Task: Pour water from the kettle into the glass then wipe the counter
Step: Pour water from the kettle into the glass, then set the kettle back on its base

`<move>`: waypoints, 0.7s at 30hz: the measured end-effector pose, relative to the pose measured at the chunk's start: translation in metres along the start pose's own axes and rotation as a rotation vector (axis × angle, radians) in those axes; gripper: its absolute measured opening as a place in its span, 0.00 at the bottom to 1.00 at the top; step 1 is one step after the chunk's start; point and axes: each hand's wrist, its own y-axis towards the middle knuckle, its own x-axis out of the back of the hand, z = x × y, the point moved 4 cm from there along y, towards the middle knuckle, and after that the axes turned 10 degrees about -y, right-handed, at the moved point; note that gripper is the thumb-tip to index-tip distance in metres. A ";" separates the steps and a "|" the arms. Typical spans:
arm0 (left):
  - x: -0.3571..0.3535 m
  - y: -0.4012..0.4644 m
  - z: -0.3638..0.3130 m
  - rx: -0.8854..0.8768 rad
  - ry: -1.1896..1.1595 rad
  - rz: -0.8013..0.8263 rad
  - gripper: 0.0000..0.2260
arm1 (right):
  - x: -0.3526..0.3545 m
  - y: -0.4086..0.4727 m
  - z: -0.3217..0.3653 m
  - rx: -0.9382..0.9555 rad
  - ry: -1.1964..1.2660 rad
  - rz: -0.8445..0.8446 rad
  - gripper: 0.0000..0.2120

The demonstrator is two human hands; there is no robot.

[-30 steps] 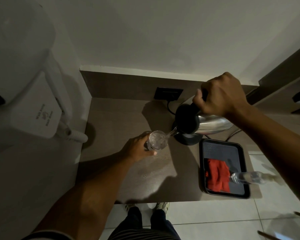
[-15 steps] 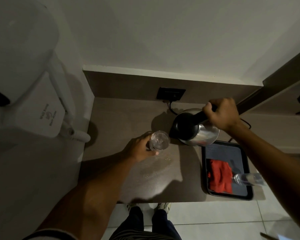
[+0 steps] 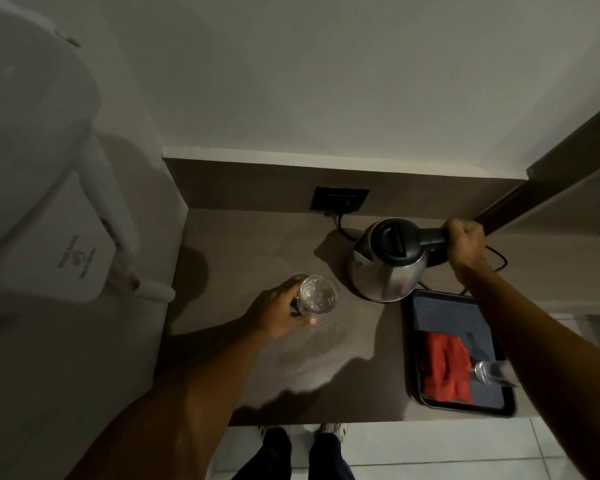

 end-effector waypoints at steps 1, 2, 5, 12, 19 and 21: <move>-0.001 0.001 0.001 0.000 0.001 -0.003 0.40 | -0.001 0.002 -0.006 -0.005 0.010 0.017 0.17; -0.001 0.001 0.001 -0.001 0.002 -0.007 0.40 | -0.002 0.004 -0.010 -0.009 0.017 0.028 0.17; -0.002 0.001 0.001 -0.020 0.008 -0.020 0.39 | -0.005 0.009 -0.013 0.002 0.039 0.046 0.18; -0.006 0.004 0.007 0.017 0.015 -0.020 0.40 | -0.011 0.024 -0.002 0.083 0.010 0.106 0.18; -0.007 0.005 0.010 0.011 0.001 -0.031 0.40 | -0.003 0.029 -0.010 0.057 0.033 0.059 0.19; -0.007 0.004 0.009 0.008 -0.005 -0.030 0.40 | 0.000 0.030 -0.015 0.049 0.039 0.061 0.20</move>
